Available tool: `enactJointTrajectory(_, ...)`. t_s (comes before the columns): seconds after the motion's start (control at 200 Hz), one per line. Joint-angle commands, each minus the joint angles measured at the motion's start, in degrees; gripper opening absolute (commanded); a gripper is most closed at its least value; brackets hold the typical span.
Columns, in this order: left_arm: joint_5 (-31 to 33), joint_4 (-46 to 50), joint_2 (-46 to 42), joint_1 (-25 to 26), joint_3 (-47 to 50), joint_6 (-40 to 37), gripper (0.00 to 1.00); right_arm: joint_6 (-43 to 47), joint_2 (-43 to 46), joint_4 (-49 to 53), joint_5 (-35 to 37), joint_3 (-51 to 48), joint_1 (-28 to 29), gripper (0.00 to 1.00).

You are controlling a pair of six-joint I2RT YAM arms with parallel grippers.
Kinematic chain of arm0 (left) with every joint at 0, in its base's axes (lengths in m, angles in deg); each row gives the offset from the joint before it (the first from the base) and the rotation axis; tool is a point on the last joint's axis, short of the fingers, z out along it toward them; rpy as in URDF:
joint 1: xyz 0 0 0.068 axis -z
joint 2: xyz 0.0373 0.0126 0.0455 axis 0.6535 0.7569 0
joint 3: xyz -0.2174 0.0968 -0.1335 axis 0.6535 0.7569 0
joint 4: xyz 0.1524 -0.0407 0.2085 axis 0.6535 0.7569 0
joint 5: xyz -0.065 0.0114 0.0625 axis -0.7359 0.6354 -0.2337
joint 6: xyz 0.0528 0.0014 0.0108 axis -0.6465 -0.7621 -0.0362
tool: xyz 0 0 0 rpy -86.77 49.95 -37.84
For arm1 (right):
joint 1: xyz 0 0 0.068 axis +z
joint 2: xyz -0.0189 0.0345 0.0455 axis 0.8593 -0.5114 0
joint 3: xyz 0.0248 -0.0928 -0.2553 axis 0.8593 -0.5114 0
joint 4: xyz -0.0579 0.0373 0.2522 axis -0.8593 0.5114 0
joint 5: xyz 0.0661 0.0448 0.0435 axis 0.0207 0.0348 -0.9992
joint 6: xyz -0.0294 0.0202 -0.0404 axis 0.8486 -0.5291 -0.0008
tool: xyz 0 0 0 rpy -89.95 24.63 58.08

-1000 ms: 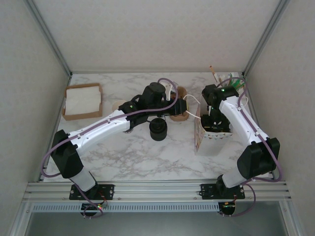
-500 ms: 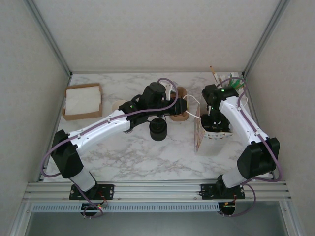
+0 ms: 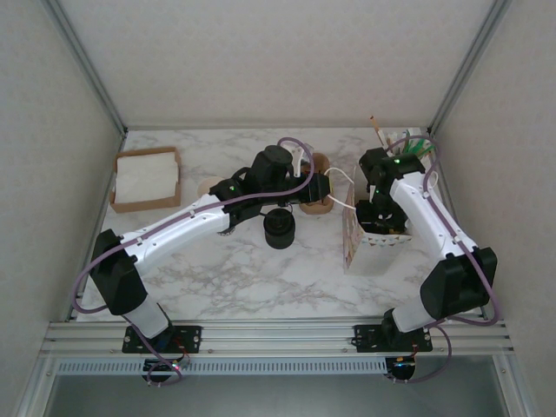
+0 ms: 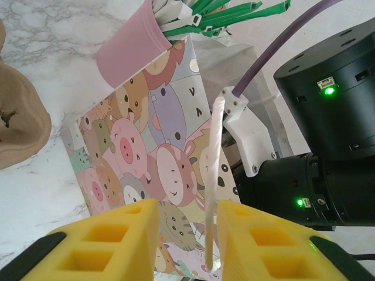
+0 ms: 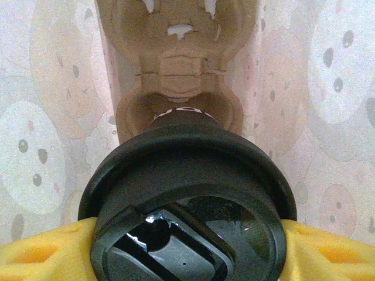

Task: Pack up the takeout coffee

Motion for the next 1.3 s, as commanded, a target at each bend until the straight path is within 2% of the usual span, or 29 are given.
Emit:
enactJointTrajectory(0.0,0.7,0.5,0.1,0.3,-1.8,0.1,0.32,0.4,1.7,-0.2,-0.4,-0.8,-0.4,0.70)
enactJointTrajectory(1.297,1.3,1.3,0.6,0.3,-2.3,0.2,0.32,0.4,1.5,-3.0,-0.1,-3.2,-0.5,0.70)
